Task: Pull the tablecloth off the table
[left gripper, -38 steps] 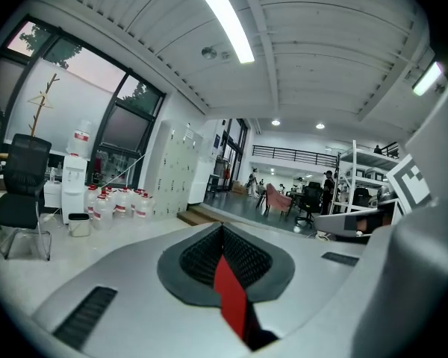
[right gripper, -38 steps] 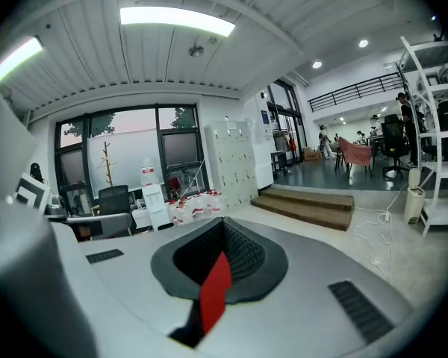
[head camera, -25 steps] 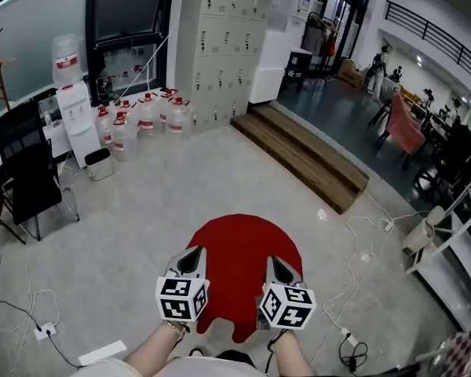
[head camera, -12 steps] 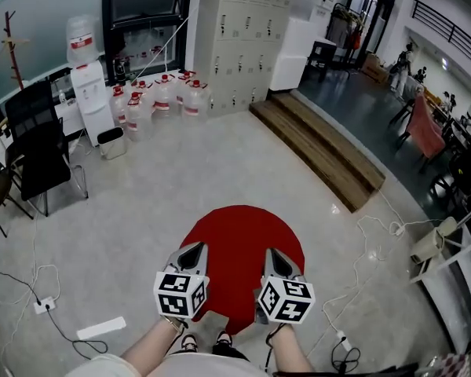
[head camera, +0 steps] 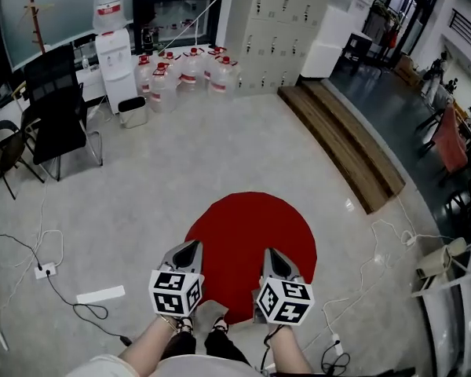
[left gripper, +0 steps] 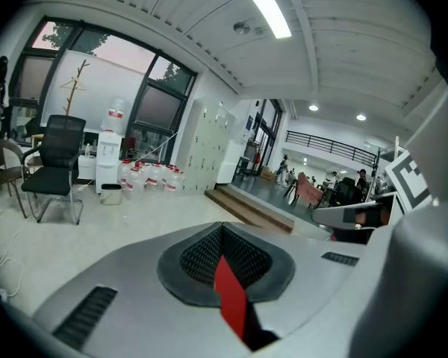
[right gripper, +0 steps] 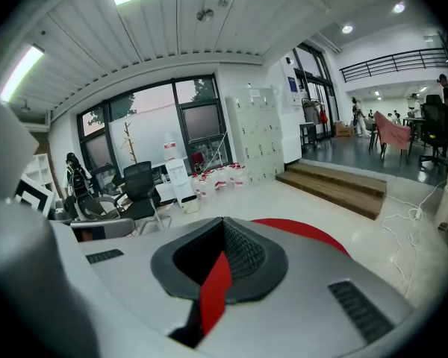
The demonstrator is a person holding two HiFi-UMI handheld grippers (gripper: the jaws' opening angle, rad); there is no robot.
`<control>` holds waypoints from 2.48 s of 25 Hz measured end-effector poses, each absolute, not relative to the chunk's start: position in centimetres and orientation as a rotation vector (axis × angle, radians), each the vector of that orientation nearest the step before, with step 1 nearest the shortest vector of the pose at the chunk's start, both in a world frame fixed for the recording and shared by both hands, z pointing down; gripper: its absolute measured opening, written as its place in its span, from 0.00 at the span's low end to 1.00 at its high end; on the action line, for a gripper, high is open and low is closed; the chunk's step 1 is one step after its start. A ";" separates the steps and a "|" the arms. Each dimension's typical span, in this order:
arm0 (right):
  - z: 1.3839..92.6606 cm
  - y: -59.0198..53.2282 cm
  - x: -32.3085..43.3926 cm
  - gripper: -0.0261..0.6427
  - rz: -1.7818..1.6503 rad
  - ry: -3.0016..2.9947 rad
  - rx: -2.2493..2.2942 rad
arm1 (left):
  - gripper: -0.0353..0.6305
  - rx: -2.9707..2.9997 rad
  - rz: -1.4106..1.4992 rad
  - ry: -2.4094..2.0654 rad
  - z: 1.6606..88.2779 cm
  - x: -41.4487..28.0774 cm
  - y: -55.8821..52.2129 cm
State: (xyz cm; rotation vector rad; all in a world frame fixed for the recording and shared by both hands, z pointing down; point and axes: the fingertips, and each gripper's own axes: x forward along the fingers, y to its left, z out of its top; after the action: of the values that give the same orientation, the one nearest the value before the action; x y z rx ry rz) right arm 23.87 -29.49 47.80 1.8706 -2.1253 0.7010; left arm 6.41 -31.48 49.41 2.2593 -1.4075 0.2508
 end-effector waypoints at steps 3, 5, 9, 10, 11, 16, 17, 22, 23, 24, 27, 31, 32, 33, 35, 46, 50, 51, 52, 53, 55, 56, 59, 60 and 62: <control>49.8 -29.5 22.4 0.08 0.737 -2.132 1.794 | 0.08 2.217 0.281 -1.424 51.1 5.4 -31.1; 51.2 -29.4 21.4 0.08 0.761 -2.132 1.748 | 0.08 2.191 0.299 -1.434 52.2 4.8 -30.8; 53.6 -29.2 19.8 0.08 0.817 -2.129 1.679 | 0.08 2.133 0.326 -1.450 54.4 3.7 -30.3; 54.2 -29.2 19.4 0.08 0.827 -2.127 1.664 | 0.08 2.118 0.332 -1.453 55.0 3.4 -30.1; 54.6 -29.1 19.1 0.08 0.836 -2.124 1.651 | 0.08 2.104 0.338 -1.455 55.5 3.1 -29.9; 56.6 -29.1 17.4 0.08 0.870 -2.111 1.601 | 0.08 2.040 0.364 -1.460 58.0 1.7 -28.8; 57.0 -29.1 17.1 0.08 0.874 -2.109 1.594 | 0.08 2.029 0.368 -1.460 58.5 1.4 -28.7; 58.7 -29.0 16.3 0.08 0.895 -2.083 1.559 | 0.08 1.984 0.394 -1.445 60.9 0.5 -27.8; 59.1 -28.9 16.1 0.08 0.900 -2.077 1.553 | 0.08 1.975 0.397 -1.441 61.4 0.3 -27.6; 59.5 -28.8 15.9 0.08 0.905 -2.071 1.547 | 0.08 1.968 0.396 -1.437 61.8 0.1 -27.5; 60.5 -28.4 15.4 0.08 0.913 -2.059 1.531 | 0.08 1.967 0.369 -1.408 63.1 -0.1 -27.1; 61.9 -28.2 15.1 0.08 0.931 -2.040 1.528 | 0.08 1.996 0.352 -1.374 64.4 -0.2 -26.9; 62.2 -28.1 15.1 0.08 0.937 -2.033 1.530 | 0.08 1.999 0.352 -1.370 64.6 -0.2 -26.9; 62.5 -28.1 15.3 0.08 0.943 -2.026 1.533 | 0.08 2.000 0.353 -1.368 64.9 -0.2 -26.9; 63.1 -28.1 15.4 0.08 0.949 -2.015 1.538 | 0.08 1.998 0.357 -1.367 65.4 -0.4 -26.9; 64.9 -28.1 15.8 0.08 0.969 -1.978 1.551 | 0.08 2.119 0.427 -1.219 68.4 0.5 -26.7; 65.3 -28.2 16.3 0.08 0.980 -1.959 1.570 | 0.17 2.128 0.432 -1.193 69.4 0.4 -26.9; 65.4 -28.3 16.4 0.08 0.982 -1.955 1.576 | 0.19 2.129 0.432 -1.186 69.6 0.4 -27.0; 65.5 -28.3 16.6 0.08 0.984 -1.951 1.581 | 0.20 2.134 0.432 -1.177 69.9 0.5 -27.1; 65.6 -28.3 16.7 0.08 0.987 -1.948 1.586 | 0.21 2.142 0.430 -1.165 70.2 0.5 -27.1; 65.9 -28.3 16.8 0.08 0.994 -1.942 1.592 | 0.21 2.163 0.425 -1.133 71.1 0.6 -27.2; 65.9 -28.3 16.9 0.08 0.996 -1.938 1.594 | 0.23 2.174 0.426 -1.114 71.7 0.7 -27.2; 65.8 -28.3 17.3 0.08 0.997 -1.925 1.598 | 0.37 2.219 0.446 -1.046 73.1 1.2 -27.2; 65.8 -28.2 17.5 0.08 0.997 -1.921 1.599 | 0.40 2.242 0.458 -1.022 73.4 1.5 -27.2; 66.0 -28.1 17.9 0.08 1.004 -1.910 1.600 | 0.42 2.301 0.497 -0.968 74.2 2.0 -27.2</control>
State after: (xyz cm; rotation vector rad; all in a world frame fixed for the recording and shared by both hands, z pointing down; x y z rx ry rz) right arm 17.87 -28.07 65.96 1.5998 -1.9102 1.0039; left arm 2.04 -27.23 74.25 2.3006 -0.9684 0.4974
